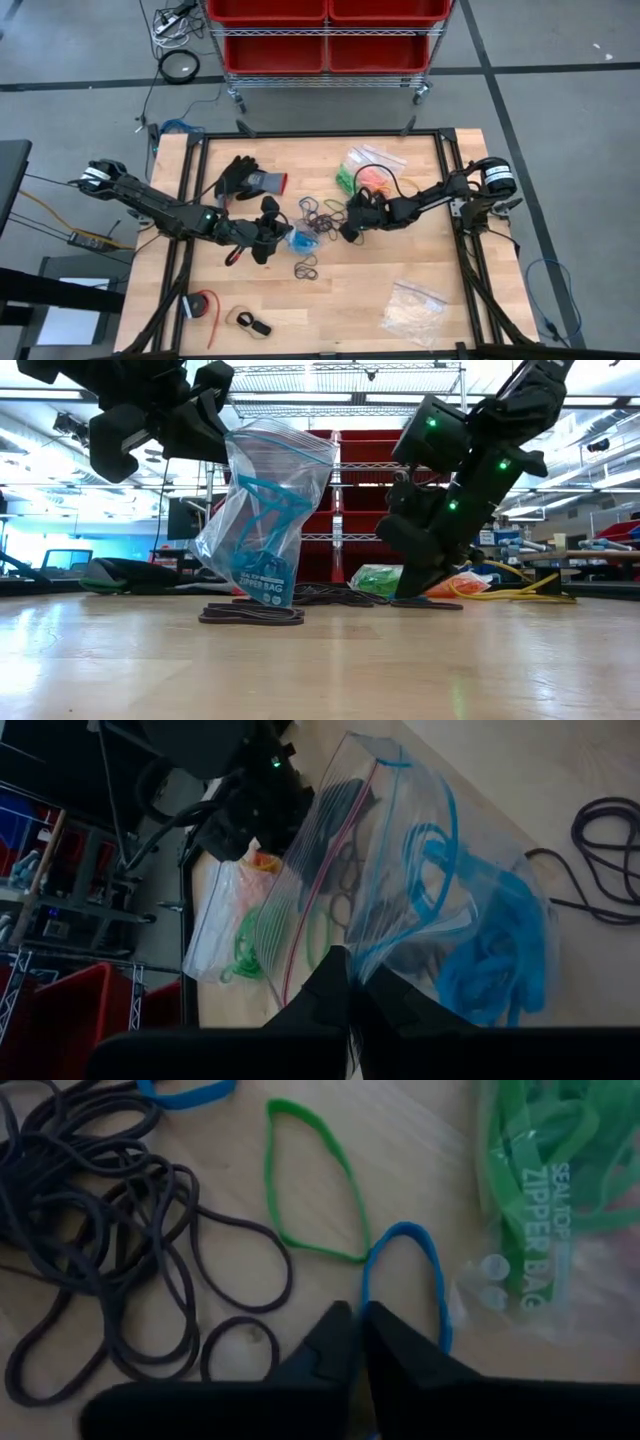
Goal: Sort rubber bands
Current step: Put the blue rubber band into the transparent zip bag
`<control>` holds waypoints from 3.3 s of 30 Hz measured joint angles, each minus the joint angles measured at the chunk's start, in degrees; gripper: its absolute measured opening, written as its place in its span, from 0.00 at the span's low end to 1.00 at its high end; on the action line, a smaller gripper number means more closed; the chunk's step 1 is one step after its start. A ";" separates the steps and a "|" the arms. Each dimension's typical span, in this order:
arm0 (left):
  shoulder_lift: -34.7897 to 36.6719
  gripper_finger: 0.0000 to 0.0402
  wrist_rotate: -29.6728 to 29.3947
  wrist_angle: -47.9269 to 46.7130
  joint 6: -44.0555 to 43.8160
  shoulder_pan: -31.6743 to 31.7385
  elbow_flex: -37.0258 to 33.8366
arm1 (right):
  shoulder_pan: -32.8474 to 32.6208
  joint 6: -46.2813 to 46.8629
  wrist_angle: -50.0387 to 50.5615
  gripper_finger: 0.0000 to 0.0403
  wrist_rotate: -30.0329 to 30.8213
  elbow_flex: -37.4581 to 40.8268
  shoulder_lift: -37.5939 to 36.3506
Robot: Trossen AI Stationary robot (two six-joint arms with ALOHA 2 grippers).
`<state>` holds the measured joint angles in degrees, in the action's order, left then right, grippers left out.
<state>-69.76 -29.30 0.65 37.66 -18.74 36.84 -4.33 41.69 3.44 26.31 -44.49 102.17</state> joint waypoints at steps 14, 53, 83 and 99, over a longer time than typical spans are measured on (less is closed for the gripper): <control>0.00 0.03 0.01 0.00 0.01 0.46 0.02 | -5.32 -5.90 -3.00 0.00 0.47 -0.40 -14.67; 0.01 0.03 0.00 1.14 -0.02 0.50 0.11 | -6.02 -16.33 0.62 0.00 -17.52 -25.69 -0.09; 14.96 0.03 -0.02 -7.46 -0.01 4.92 0.09 | -14.80 -26.52 4.74 0.37 0.62 -25.71 -10.52; 17.78 0.03 -0.02 -9.14 0.00 6.16 0.09 | -3.42 -20.28 -0.27 0.37 -6.21 -11.72 -10.45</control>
<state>-51.98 -29.32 -8.50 37.66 -12.58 36.93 -7.75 21.41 3.18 20.11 -56.20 91.72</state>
